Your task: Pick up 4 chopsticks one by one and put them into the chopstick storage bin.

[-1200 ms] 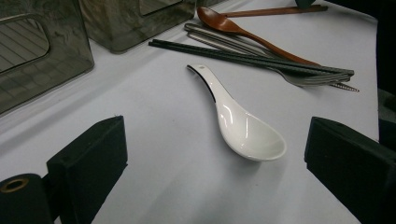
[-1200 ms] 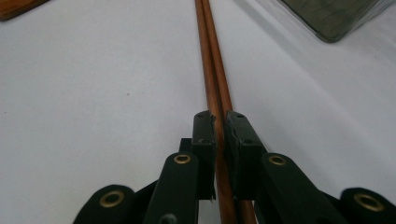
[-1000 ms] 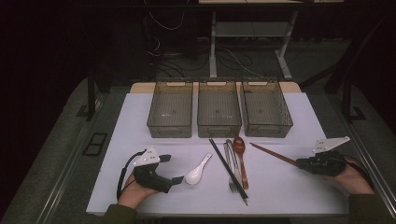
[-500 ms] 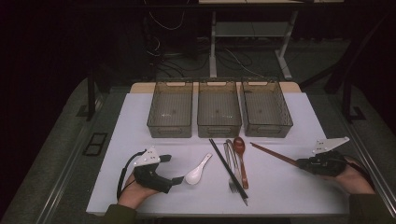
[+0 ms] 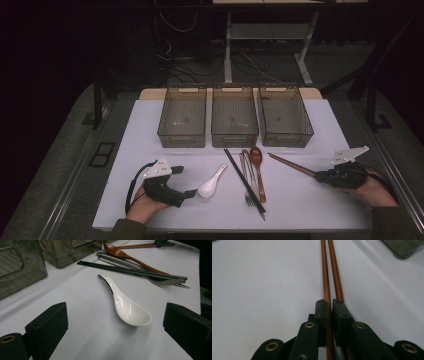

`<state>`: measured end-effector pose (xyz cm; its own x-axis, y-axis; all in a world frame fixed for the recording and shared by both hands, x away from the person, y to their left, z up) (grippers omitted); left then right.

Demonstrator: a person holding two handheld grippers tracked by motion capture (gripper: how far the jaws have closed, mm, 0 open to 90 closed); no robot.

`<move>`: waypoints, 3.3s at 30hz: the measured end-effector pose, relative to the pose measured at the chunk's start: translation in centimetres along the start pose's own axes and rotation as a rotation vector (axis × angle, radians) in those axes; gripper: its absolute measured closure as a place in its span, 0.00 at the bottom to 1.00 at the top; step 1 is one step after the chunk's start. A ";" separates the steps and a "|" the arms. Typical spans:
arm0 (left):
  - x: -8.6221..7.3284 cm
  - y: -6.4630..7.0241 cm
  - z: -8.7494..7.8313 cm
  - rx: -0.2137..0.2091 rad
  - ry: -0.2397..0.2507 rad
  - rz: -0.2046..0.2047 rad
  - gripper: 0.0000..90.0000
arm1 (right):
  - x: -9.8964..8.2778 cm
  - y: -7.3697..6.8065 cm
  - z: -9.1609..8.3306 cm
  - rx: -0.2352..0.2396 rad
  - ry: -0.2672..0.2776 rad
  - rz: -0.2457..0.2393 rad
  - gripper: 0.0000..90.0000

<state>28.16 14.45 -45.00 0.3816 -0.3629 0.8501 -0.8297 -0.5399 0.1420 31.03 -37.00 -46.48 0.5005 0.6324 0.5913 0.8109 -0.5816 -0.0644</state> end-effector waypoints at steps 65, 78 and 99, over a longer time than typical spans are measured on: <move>-0.3 -0.2 0.8 0.008 -0.024 0.006 0.00 | 5.1 -1.9 -0.6 0.098 0.214 0.005 0.93; -0.3 -0.1 0.8 0.009 -0.030 -0.013 0.00 | 7.7 -2.5 0.5 0.115 0.264 0.032 0.93; -0.2 0.2 0.7 0.010 -0.025 -0.001 0.01 | 12.4 -3.7 2.3 0.127 0.300 0.029 0.94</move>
<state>28.23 13.85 -45.51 0.3924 -0.3810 0.8372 -0.8255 -0.5474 0.1378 34.91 -25.79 -40.71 0.4275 0.4265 0.7971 0.8384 -0.5168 -0.1731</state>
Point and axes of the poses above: each handheld gripper's, and its own axes: z roughly forward along the jaws, x roughly out of its top, y roughly to its right, the point moved 3 cm from there along z, roughly forward along the jaws, and after that the axes turned 2 degrees about x, right-handed, at the moved point
